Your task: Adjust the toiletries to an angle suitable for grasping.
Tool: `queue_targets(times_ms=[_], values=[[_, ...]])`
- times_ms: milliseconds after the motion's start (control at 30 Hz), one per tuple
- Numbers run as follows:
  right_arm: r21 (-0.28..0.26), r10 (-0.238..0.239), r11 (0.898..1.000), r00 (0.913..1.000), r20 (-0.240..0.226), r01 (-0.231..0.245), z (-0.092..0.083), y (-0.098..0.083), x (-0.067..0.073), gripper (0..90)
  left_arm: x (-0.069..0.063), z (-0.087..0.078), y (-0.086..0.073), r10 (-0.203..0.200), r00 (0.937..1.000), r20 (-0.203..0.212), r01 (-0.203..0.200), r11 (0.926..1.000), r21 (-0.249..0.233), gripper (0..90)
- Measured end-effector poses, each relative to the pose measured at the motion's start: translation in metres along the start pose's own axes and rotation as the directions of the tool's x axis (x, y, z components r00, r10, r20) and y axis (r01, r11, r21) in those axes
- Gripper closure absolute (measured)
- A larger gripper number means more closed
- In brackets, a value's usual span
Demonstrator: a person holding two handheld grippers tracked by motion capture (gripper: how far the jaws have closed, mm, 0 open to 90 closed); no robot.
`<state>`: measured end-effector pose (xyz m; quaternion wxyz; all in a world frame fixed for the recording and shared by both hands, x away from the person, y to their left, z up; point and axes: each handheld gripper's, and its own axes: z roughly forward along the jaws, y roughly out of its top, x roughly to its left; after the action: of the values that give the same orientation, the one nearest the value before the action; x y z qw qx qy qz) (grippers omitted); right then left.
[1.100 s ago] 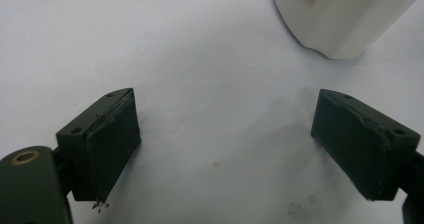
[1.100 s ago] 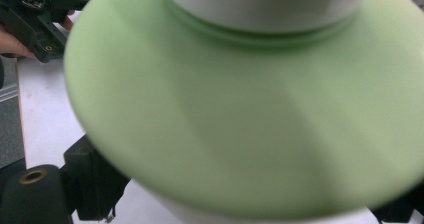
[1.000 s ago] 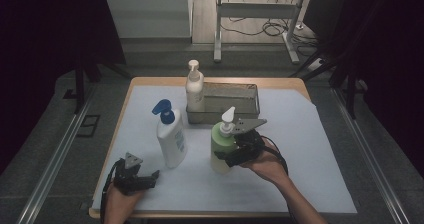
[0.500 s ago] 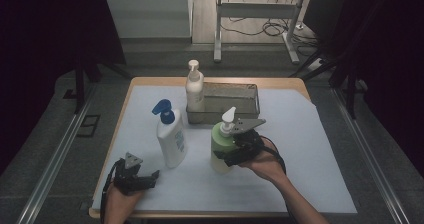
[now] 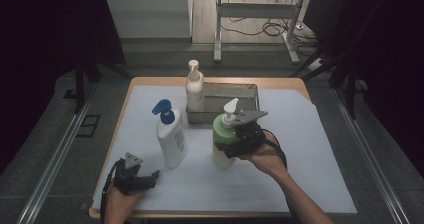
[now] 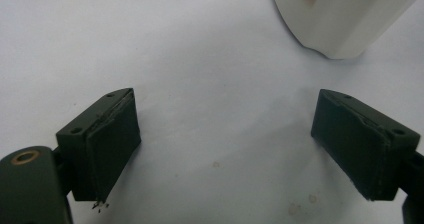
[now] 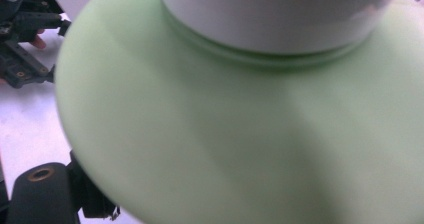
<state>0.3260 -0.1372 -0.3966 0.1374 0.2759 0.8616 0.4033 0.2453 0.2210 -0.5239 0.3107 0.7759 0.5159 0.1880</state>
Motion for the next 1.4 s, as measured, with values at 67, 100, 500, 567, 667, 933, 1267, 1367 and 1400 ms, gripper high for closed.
queue_targets(times_ms=[67,100,500,567,667,933,1267,1367,1400], values=[[0.004,0.008,1.000,1.0000,0.004,-0.008,0.000,0.004,-0.003,12.0,0.000,0.000,0.000,0.000,1.0000,0.000,0.000,1.0000,0.000,11.5],[0.004,0.009,1.000,1.0000,0.004,-0.009,0.000,0.005,-0.004,12.0,0.000,0.000,0.000,0.000,1.0000,-0.001,0.000,1.0000,0.000,11.5],[-0.011,0.032,0.999,0.9985,0.043,-0.032,-0.008,0.030,-0.021,12.0,0.000,0.000,0.000,-0.001,1.0000,0.000,0.001,1.0000,0.000,11.5],[-0.014,0.033,0.999,0.9982,0.050,-0.032,-0.010,0.034,-0.023,12.0,0.000,0.000,0.000,0.000,1.0000,0.000,0.000,1.0000,0.000,11.5],[-0.016,0.036,0.999,0.9979,0.053,-0.035,-0.010,0.039,-0.025,12.0,0.000,0.000,0.000,-0.001,1.0000,0.000,0.001,1.0000,0.000,11.5],[-0.027,0.043,0.999,0.9967,0.069,-0.041,-0.011,0.051,-0.030,12.1,0.000,0.000,0.000,0.000,1.0000,0.000,0.000,1.0000,-0.001,11.5],[-0.045,0.069,0.997,0.9932,0.093,-0.065,-0.012,0.065,-0.038,12.1,0.000,0.000,0.000,-0.001,1.0000,0.000,0.001,1.0000,-0.002,11.5],[-0.048,0.071,0.997,0.9917,0.107,-0.066,-0.012,0.070,-0.040,12.1,0.000,0.000,0.000,-0.001,1.0000,0.000,0.001,1.0000,-0.002,11.5],[-0.047,0.067,0.997,0.9915,0.111,-0.063,-0.012,0.071,-0.041,12.1,0.000,0.000,0.000,-0.001,1.0000,0.000,0.001,1.0000,-0.002,11.5]])
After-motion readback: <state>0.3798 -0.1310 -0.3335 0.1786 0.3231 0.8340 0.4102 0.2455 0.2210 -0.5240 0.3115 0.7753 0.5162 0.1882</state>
